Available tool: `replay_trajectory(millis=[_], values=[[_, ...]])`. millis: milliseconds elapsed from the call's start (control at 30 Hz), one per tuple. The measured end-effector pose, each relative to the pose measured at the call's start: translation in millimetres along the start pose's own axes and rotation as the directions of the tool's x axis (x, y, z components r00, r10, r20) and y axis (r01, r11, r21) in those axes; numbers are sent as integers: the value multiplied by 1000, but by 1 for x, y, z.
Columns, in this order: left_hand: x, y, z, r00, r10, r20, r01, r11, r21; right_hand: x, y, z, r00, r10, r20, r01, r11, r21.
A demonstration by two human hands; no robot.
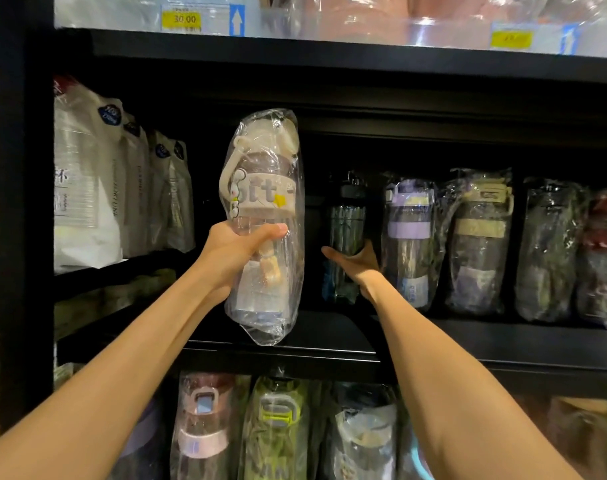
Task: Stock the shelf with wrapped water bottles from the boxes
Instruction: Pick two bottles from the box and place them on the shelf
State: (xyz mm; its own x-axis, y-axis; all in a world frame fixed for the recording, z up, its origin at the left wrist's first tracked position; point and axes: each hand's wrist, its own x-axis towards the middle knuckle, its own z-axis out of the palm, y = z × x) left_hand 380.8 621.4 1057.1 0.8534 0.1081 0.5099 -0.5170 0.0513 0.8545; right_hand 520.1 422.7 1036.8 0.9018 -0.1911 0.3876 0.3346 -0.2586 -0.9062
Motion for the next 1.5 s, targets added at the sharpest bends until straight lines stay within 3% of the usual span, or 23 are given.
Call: replay_trajectory(millis=[900, 1067, 1333, 1400, 1500], values=[[-6, 12, 0, 1000, 15, -9, -15, 1000, -21, 6, 13, 7, 998, -56, -34, 57, 998, 36], [-9, 16, 1, 1000, 11, -11, -12, 1000, -20, 4, 16, 2, 1000, -5, -20, 3, 996, -92], [-14, 19, -4, 1000, 8, -23, -8, 1000, 7, -4, 15, 1, 996, -27, -79, 17, 993, -121], [-12, 20, -3, 1000, 10, -22, -10, 1000, 10, -11, 17, 1, 997, -38, -61, 25, 979, -204], [-10, 21, -1, 999, 25, -28, -25, 1000, 15, -32, 12, 1, 999, -47, -2, 40, 880, -474]])
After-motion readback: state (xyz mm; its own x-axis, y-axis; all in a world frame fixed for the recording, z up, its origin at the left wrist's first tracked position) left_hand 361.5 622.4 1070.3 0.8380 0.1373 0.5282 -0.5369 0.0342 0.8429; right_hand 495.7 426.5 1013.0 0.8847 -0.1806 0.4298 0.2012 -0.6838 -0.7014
